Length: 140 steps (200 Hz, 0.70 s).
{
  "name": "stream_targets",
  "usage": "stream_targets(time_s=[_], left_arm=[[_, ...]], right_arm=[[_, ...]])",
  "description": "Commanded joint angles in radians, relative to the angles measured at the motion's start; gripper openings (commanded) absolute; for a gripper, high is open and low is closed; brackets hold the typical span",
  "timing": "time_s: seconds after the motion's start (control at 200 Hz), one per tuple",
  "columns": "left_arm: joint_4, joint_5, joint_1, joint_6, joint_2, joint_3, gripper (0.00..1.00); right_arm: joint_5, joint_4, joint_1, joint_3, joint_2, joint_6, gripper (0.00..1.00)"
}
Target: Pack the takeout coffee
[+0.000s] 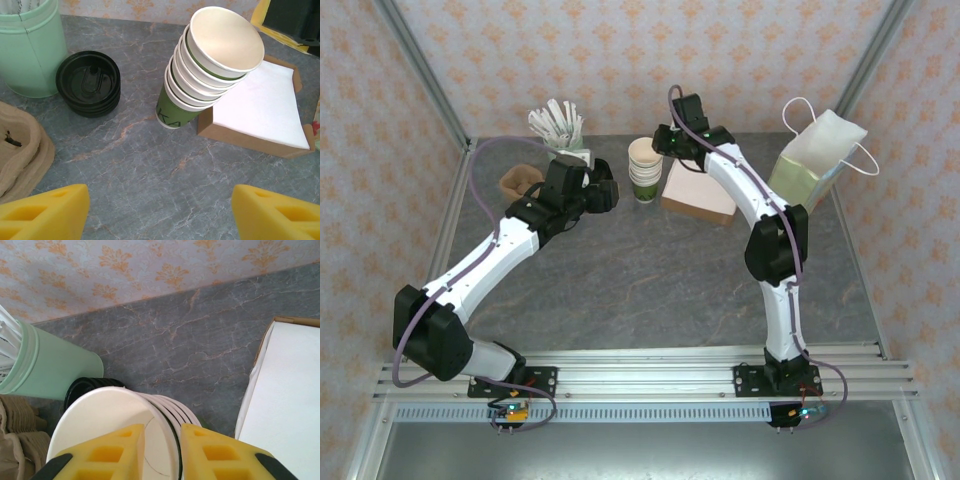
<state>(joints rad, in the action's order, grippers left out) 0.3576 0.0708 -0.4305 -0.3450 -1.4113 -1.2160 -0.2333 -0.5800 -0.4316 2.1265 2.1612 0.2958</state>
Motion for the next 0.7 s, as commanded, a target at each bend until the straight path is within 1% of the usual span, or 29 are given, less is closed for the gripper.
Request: stream_targets(time_s=[0.0,0.24,0.566,0.696], left_arm=[[0.031,-0.016,-0.005,0.012,0.002,-0.007,0.76],[0.033,-0.021,-0.006,0.013,0.009,-0.005,0.76],[0.033,-0.02,-0.005,0.012,0.014,0.004,0.75],[0.033,-0.021,-0.005,0.012,0.018,0.007,0.75]], right_arm=[[0.001,-0.035,-0.009,0.032,0.023,0.0,0.26],[0.002,-0.045,-0.01,0.036,0.031,-0.002,0.26],[0.02,-0.056,-0.011,0.042,0.031,0.0,0.17],[0.028,-0.065,-0.012,0.055,0.031,0.002,0.16]])
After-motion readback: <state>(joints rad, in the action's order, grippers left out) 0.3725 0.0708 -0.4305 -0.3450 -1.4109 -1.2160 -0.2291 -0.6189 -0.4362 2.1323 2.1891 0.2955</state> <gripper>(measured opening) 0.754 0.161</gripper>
